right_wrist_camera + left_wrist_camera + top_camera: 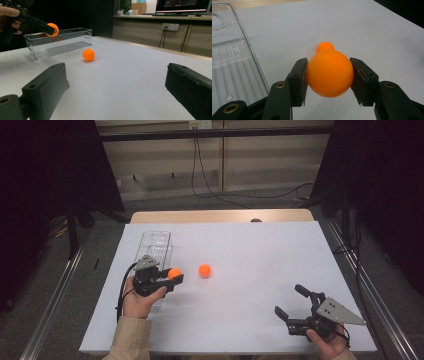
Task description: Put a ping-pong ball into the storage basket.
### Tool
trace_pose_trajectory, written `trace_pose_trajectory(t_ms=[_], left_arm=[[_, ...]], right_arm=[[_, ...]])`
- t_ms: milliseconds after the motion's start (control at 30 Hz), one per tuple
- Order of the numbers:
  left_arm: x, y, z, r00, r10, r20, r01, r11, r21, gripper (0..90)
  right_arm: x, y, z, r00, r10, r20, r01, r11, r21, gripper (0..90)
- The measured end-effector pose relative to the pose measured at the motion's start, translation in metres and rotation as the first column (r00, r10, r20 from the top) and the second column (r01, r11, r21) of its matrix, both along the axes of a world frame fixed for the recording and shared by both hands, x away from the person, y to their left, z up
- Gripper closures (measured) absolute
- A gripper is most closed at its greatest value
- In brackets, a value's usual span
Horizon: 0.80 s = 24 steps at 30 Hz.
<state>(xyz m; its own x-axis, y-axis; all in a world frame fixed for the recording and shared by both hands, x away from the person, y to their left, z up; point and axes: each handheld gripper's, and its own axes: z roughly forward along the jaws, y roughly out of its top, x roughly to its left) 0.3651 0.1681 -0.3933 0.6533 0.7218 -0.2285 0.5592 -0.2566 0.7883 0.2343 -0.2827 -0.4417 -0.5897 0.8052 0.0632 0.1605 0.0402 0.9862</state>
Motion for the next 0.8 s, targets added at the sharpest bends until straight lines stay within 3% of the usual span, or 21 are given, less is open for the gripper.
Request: trace_pose_trajectory(t_ms=[800], left_arm=[[0.0,0.0053,0.0015,0.9999,0.01,0.002,-0.01,1.0,0.001,50.8]], right_arm=[[0.0005,0.0,-0.0003,1.0,-0.002,-0.005,0.002,1.0,0.005,3.2]])
